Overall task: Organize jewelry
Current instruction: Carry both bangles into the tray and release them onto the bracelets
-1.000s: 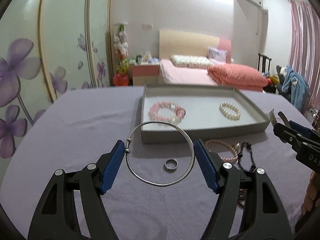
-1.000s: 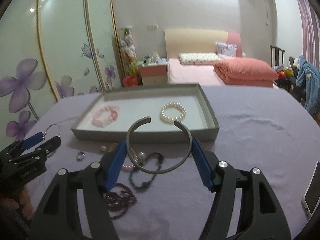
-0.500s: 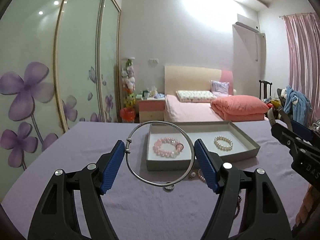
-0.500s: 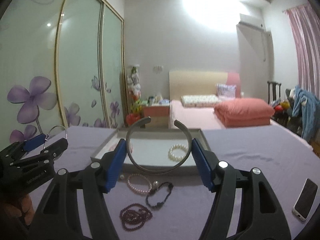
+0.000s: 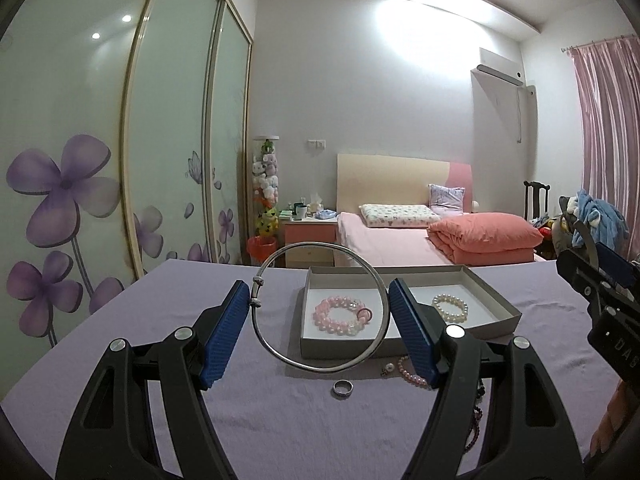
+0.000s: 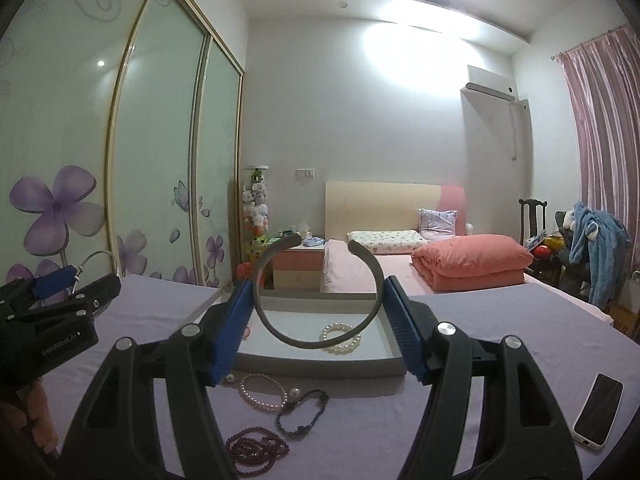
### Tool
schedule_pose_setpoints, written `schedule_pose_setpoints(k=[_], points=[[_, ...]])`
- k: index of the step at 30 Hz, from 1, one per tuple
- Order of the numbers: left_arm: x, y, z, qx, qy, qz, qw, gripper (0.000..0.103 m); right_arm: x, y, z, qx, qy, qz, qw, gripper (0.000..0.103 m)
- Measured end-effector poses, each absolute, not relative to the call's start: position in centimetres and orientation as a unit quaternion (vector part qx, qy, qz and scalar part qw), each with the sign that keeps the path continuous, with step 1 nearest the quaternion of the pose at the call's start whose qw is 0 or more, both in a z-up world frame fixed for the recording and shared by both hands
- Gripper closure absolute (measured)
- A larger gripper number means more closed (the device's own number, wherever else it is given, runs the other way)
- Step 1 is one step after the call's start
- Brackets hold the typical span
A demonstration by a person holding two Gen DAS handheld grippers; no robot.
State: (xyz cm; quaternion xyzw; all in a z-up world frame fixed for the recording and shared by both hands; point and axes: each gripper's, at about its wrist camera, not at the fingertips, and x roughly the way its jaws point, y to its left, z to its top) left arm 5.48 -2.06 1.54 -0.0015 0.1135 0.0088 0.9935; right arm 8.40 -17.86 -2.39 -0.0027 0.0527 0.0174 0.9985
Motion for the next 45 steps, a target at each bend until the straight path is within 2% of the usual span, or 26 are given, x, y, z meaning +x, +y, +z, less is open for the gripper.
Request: schedule_pose_setpoints(k=[11,21,45], points=[[6.6,-2.3,1.8,0.007,0.115,0.004,0.993,0.032,9.7,-17.5,-1.9,-0.008,0.042,0.005,0.999,0.039],[12.1,-3.2,1.9,0.014,0.132,0.006,0.991,0.032,14.8,-17.9,-1.4,-0.01,0.05,-0.005,0.999,0.039],[23.7,-4.7,-3.4,0.012,0.3,-0.026,0.953,0.031,32.6,-20.4,-8.3,0.046,0.287,0.005,0.957,0.038]])
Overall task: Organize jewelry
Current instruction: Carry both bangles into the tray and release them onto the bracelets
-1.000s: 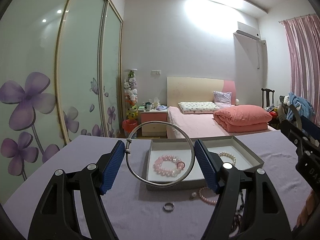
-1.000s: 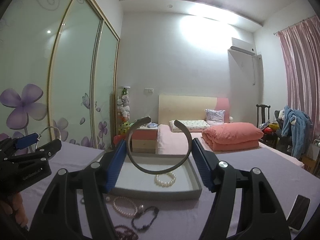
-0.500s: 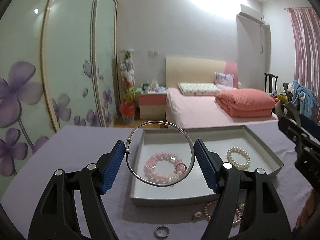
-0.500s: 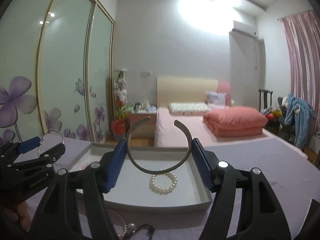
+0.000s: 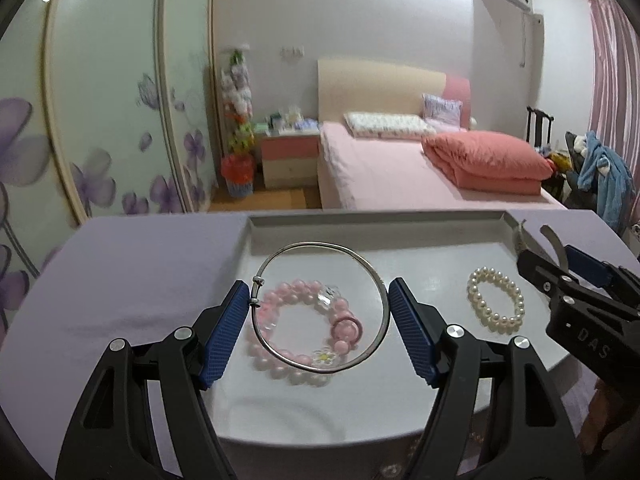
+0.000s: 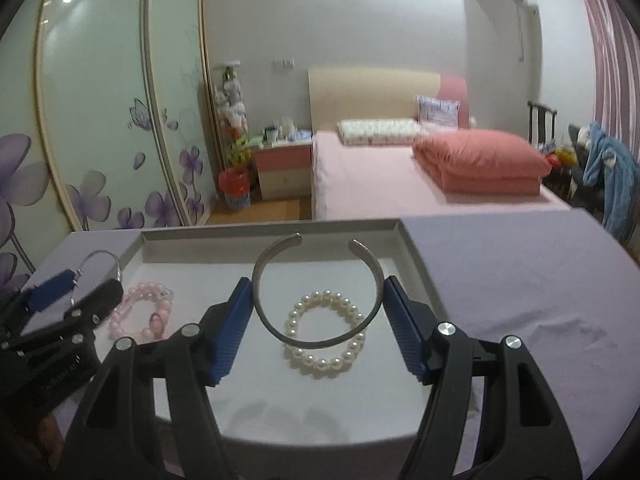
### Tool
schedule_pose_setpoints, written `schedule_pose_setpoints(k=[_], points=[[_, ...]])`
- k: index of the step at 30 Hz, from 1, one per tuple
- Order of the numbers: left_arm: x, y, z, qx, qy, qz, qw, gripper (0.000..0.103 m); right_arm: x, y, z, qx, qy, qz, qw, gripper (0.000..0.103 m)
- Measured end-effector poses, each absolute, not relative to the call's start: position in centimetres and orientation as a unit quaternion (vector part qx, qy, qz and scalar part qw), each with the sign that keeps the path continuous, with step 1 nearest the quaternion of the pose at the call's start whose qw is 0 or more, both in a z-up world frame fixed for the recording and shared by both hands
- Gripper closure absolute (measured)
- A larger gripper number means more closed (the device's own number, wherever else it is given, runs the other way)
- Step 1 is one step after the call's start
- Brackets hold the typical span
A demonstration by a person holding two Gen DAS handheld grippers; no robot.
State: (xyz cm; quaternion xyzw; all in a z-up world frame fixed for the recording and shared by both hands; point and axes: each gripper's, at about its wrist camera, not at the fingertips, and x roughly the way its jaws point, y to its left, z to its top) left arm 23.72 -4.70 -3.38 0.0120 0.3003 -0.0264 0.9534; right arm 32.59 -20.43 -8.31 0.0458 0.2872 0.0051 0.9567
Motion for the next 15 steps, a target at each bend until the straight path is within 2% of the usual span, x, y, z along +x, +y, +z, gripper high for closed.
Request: schedule_pose_setpoints(k=[3,7,15], points=[[24.4,-4.3,-3.9,-0.002,0.321,-0.026,0.947,0.031,33.6,-21.0,-9.2,0.069,0.316,0.015,0.946,0.037],[24.1,-3.5,-3.3,-0.014,0.311,-0.025,0.95,0.024,32.6,-22.1,-8.9,0.086,0.301,0.009,0.95,0.035],[22.6,-1.1,-1.2,-0.04,0.281,0.003,0.959,0.024,29.7,-23.0,-7.7,0.084,0.277,0.007,0.957,0.035]])
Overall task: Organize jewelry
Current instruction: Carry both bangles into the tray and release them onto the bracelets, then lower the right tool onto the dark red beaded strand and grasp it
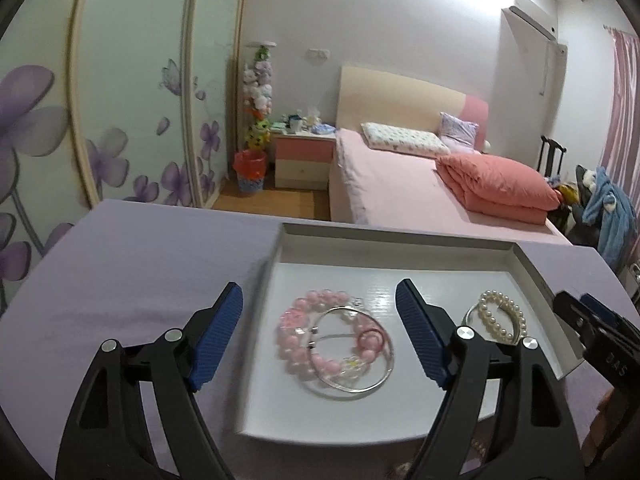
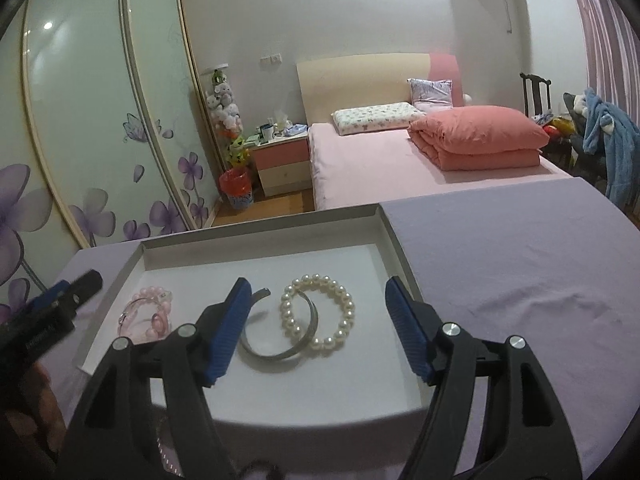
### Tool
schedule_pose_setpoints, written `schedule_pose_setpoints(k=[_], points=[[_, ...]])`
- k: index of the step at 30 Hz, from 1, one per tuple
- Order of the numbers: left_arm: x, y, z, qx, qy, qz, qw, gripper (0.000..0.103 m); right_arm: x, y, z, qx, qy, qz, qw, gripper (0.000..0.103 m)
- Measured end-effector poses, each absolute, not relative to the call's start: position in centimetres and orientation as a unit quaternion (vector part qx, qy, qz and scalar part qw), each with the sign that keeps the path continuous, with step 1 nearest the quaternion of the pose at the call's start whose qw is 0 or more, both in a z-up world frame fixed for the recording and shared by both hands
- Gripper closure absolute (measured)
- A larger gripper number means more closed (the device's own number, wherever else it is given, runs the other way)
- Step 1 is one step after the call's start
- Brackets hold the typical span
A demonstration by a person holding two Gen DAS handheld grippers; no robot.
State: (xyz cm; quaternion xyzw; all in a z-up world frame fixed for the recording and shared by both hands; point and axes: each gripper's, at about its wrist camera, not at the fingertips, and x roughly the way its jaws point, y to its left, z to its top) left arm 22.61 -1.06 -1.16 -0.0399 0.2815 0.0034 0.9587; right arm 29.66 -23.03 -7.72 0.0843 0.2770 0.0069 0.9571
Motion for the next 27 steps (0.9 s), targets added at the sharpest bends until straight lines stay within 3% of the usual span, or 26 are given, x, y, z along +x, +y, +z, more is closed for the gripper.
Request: schedule_pose_setpoints(k=[17,22,27], points=[[13.1,3.1,-2.5,-0.011,0.29,0.032,0.956,0.024,20.4,-22.2,-9.1,0.073,0.317,0.037,0.945,0.035],[12.1,3.1,-2.9,0.002,0.29,0.036,0.956,0.024,18.1,-20.7,-10.4,0.062,0.354,0.068,0.931,0.046],[12.0,2.9,-3.2,0.003,0.298,0.035,0.954,0.024,15.9,-18.1,-11.5,0.034,0.39,0.123,0.912,0.047]])
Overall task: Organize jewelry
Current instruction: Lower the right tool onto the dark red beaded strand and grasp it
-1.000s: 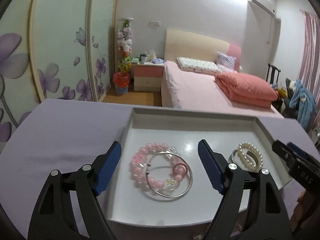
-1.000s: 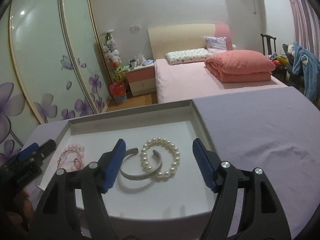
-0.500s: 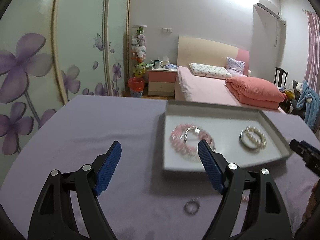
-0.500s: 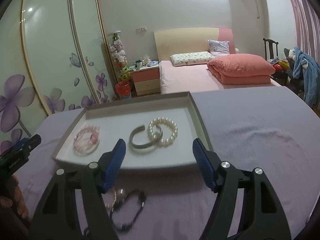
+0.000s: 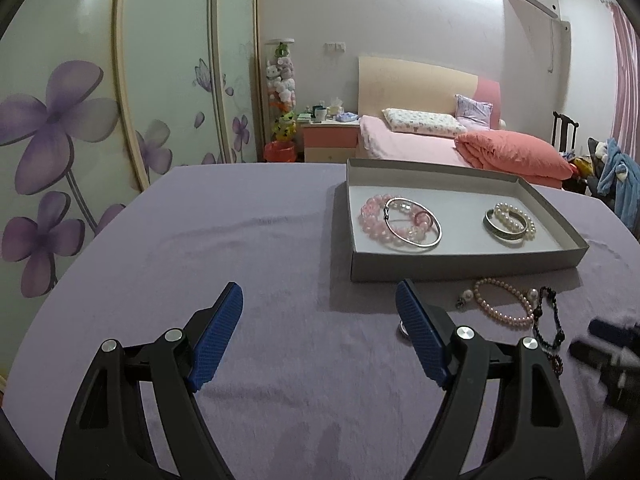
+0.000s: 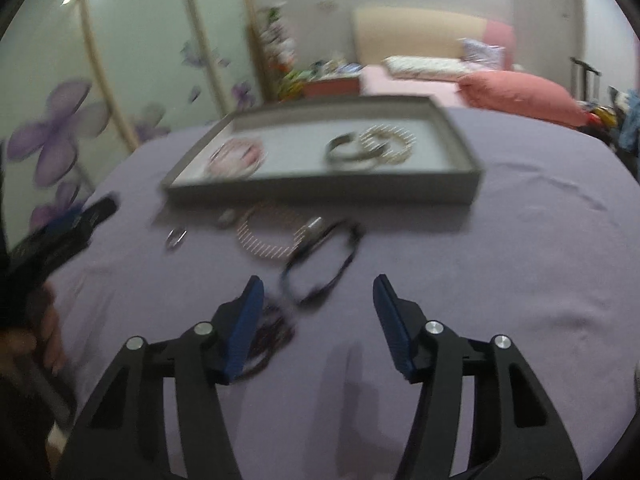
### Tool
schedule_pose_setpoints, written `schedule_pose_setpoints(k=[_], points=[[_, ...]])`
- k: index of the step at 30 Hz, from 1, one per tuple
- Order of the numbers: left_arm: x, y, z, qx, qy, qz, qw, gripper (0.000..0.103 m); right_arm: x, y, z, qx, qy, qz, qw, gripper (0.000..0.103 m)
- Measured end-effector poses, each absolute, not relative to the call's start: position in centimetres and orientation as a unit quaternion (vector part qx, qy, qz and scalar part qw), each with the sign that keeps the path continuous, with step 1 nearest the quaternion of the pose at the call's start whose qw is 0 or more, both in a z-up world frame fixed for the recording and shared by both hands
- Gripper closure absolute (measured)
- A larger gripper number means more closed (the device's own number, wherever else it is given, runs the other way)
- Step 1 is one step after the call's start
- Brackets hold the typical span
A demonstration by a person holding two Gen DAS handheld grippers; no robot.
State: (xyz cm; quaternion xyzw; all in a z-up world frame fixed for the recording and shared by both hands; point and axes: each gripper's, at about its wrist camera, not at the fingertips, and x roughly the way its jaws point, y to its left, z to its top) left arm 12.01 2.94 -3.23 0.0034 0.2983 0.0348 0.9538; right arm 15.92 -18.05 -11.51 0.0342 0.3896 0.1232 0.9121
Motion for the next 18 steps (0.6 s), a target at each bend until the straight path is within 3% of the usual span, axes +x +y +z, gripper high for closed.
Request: schedule_pose_setpoints(k=[11,12,14,15,18], points=[[11.8,2.6,-3.8,0.009,0.311,0.029,0.95,0.024,16.0,-13.7,-13.0,-0.041,0.426,0.134,0.894,0.039],[11.8,2.5,-3.8,0.01,0.313,0.029,0.949,0.024,16.1,-13.5,-13.1,-0.045,0.426,0.132,0.894,0.042],[11.8,2.6,-3.9,0.011,0.316,0.029,0.948,0.025,16.0,-13.2,-12.9,-0.055,0.422,0.132,0.895,0.063],[11.8,2.5,-4.0,0.013,0.317,0.028,0.948,0.025,15.9,-13.1,-12.8,-0.056,0.421,0.137,0.895,0.08],[11.7,2.3,-4.2,0.018,0.321,0.023,0.947,0.025,15.5,-13.4,-12.8,-0.056,0.423,0.145,0.893,0.084]])
